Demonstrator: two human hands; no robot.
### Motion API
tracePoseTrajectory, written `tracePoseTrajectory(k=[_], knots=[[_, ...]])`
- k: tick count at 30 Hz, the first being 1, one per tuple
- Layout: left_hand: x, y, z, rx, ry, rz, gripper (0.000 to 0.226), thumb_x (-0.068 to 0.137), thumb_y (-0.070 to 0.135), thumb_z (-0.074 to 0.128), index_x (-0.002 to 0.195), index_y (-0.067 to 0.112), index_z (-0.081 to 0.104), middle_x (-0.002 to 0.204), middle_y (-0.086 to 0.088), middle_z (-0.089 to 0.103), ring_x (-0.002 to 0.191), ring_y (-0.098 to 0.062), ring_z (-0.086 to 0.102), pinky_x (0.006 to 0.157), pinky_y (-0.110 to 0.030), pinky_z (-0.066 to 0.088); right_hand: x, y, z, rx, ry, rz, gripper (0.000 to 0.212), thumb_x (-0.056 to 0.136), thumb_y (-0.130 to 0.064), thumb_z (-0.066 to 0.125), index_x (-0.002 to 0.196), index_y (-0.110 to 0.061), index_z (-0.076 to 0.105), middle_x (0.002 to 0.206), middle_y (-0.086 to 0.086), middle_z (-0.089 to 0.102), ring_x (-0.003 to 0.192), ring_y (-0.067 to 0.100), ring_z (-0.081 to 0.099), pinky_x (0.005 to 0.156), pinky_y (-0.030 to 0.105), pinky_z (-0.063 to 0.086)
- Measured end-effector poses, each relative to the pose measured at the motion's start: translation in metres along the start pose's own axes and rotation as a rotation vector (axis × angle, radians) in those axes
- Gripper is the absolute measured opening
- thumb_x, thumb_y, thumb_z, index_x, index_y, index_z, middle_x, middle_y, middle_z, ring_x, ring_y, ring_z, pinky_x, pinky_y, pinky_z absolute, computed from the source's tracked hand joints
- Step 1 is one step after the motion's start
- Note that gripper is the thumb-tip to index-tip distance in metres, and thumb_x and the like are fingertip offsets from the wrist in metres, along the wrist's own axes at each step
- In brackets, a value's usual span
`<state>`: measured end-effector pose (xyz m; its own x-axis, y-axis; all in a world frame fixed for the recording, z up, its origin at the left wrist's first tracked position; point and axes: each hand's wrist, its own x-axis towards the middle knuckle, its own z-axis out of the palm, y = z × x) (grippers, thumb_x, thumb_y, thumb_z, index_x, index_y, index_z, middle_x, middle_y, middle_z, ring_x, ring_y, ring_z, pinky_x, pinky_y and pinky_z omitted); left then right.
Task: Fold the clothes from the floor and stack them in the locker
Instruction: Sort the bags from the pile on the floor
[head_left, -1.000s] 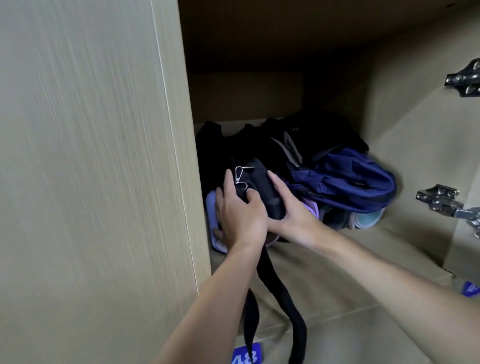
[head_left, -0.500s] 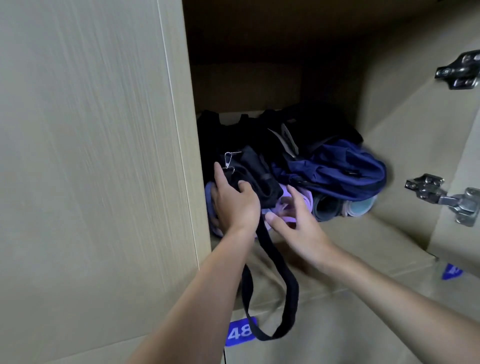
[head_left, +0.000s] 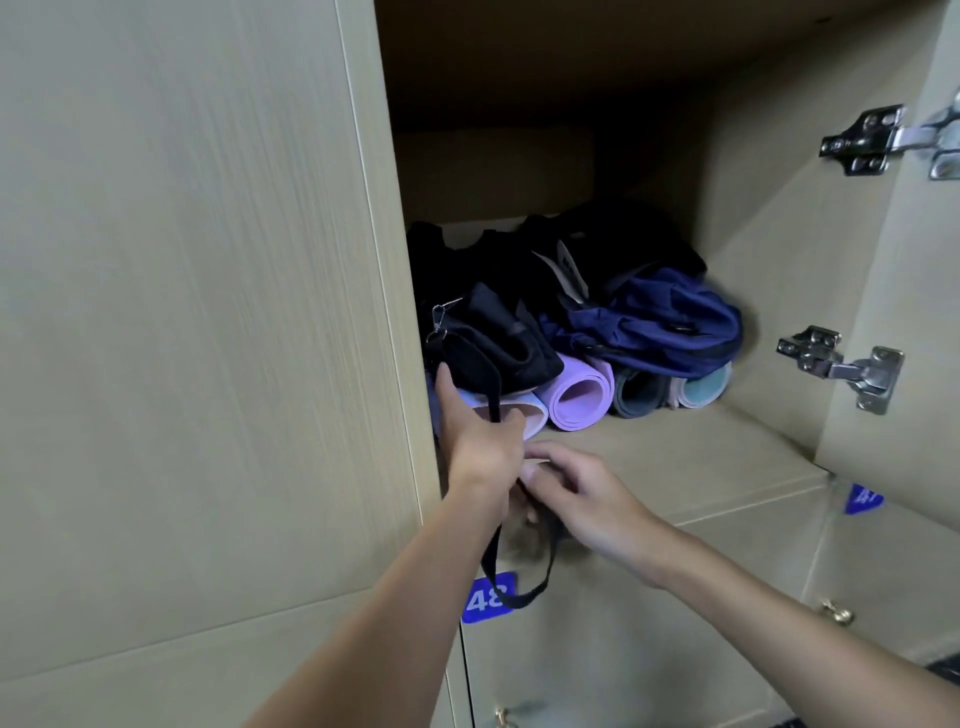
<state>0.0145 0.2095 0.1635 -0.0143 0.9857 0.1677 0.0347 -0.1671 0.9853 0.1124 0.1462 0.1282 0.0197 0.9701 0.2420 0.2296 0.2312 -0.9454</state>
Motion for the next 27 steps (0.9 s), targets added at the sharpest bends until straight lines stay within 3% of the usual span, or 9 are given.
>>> tracePoseTrajectory(k=[3,5,8,13,17,20,22,24,27], knots=[[-0.006,-0.001,-0.007,-0.054,-0.029,-0.022,0.086,0.094,0.002,0.059,0.157,0.037,0.013,0.151,0.009,0.039,0.125,-0.001,0.048,0.108,-0.027,0.038,-0.009,-0.005,-0.002,0.11,0.038,0.061,0.023,0.104,-0.021,0.046,0.113,-0.014,0.066,0.104,0.01,0.072,0.09,0.019,0.067,0.079,0.026,0.051],[-0.01,0.004,-0.009,-0.121,-0.093,-0.046,0.085,0.094,0.008,0.062,0.156,0.04,0.013,0.146,0.009,0.044,0.121,0.01,0.05,0.109,-0.026,0.035,-0.014,-0.005,-0.002,0.246,0.045,0.111,0.015,0.104,-0.017,0.047,0.111,-0.013,0.059,0.097,0.01,0.072,0.087,0.018,0.067,0.081,0.029,0.051],[-0.005,0.001,-0.007,-0.164,-0.142,-0.059,0.095,0.074,0.034,0.067,0.149,0.054,0.013,0.16,0.001,0.03,0.139,-0.015,0.046,0.117,-0.043,0.034,-0.018,-0.007,-0.003,0.421,0.027,0.179,0.009,0.099,-0.009,0.054,0.105,-0.014,0.048,0.077,0.001,0.069,0.069,0.016,0.061,0.07,0.027,0.046],[-0.009,0.007,-0.006,-0.116,-0.16,-0.064,0.086,0.094,0.028,0.057,0.155,0.044,-0.001,0.148,0.01,0.03,0.139,-0.015,0.043,0.119,-0.043,0.031,-0.004,-0.012,-0.019,0.084,0.132,0.096,0.021,0.091,-0.003,0.066,0.089,-0.016,0.05,0.071,0.006,0.065,0.065,0.019,0.053,0.061,0.027,0.039],[-0.009,0.008,-0.007,-0.058,-0.056,0.022,0.083,0.099,0.009,0.055,0.158,0.026,0.0,0.118,-0.004,0.066,0.121,-0.016,0.058,0.115,-0.036,0.036,0.032,-0.016,-0.042,-0.333,0.421,-0.046,0.029,0.083,-0.002,0.073,0.08,-0.023,0.054,0.06,-0.003,0.054,0.056,0.012,0.044,0.056,0.012,0.036],[-0.014,0.013,-0.008,0.051,-0.05,0.195,0.086,0.095,0.007,0.061,0.156,0.037,0.009,0.14,-0.004,0.037,0.1,0.004,0.064,0.091,-0.013,0.05,0.059,-0.018,-0.051,-0.516,0.474,-0.138,0.02,0.08,-0.001,0.073,0.071,-0.016,0.063,0.061,-0.008,0.053,0.056,0.005,0.045,0.057,0.018,0.037],[-0.01,0.008,-0.007,0.272,-0.021,0.383,0.08,0.091,0.014,0.066,0.149,0.049,0.023,0.146,0.002,0.019,0.123,-0.007,0.052,0.101,-0.026,0.049,0.075,-0.017,-0.053,-0.607,0.465,-0.163,0.016,0.08,-0.004,0.073,0.072,-0.017,0.068,0.071,-0.005,0.053,0.063,0.008,0.049,0.059,0.021,0.038],[-0.003,0.004,-0.003,0.536,0.019,0.536,0.066,0.09,0.026,0.067,0.144,0.049,0.038,0.156,0.008,0.002,0.146,-0.019,0.016,0.116,-0.043,0.032,0.089,-0.017,-0.055,-0.71,0.445,-0.086,0.011,0.082,-0.014,0.071,0.075,-0.022,0.069,0.075,-0.006,0.057,0.073,0.016,0.057,0.064,0.027,0.047],[0.008,0.002,0.004,0.635,-0.055,0.499,0.059,0.096,0.031,0.06,0.149,0.044,0.038,0.163,0.006,-0.013,0.15,-0.015,-0.008,0.121,-0.047,0.017,0.1,-0.016,-0.055,-0.64,0.429,0.019,0.011,0.085,-0.018,0.067,0.074,-0.02,0.068,0.065,-0.004,0.067,0.065,0.019,0.066,0.063,0.042,0.059]])
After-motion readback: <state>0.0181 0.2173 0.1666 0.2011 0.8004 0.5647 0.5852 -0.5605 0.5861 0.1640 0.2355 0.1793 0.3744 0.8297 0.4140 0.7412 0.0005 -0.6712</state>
